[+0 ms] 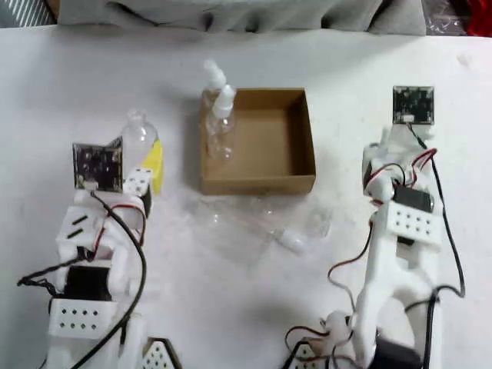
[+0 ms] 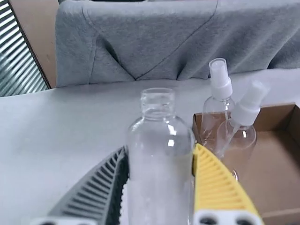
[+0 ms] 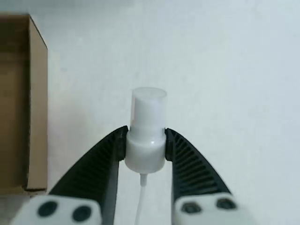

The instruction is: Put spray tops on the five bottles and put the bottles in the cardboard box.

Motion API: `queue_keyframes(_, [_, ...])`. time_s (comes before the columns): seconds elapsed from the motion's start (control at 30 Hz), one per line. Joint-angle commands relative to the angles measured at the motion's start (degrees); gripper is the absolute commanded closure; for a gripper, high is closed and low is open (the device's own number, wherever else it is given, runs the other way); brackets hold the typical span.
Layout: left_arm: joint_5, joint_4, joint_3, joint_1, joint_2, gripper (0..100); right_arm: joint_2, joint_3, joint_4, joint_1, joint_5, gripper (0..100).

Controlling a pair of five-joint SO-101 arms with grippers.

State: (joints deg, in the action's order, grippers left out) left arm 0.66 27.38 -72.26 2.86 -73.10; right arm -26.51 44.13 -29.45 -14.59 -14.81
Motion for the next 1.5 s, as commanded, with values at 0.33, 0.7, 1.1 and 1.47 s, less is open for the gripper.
queue_keyframes(0.33, [-0.6,-11.1,-10.8,-6.7,-22.8,98,-27.6,-3.3,20.4,10.5,15.7,98.4])
queue_keyframes(0.7, [-0.6,-11.3,-18.1,-11.3,-31.7,98,-35.1,-12.7,29.0,43.0,15.3,98.4])
queue_keyframes(1.1, [-0.7,-11.3,-21.0,-10.9,-31.7,98,-24.4,-22.0,25.8,55.7,15.7,98.4])
queue_keyframes(1.47, [-0.6,-11.0,-22.1,-10.9,-31.7,98,-17.6,-17.8,32.7,56.0,15.3,98.4])
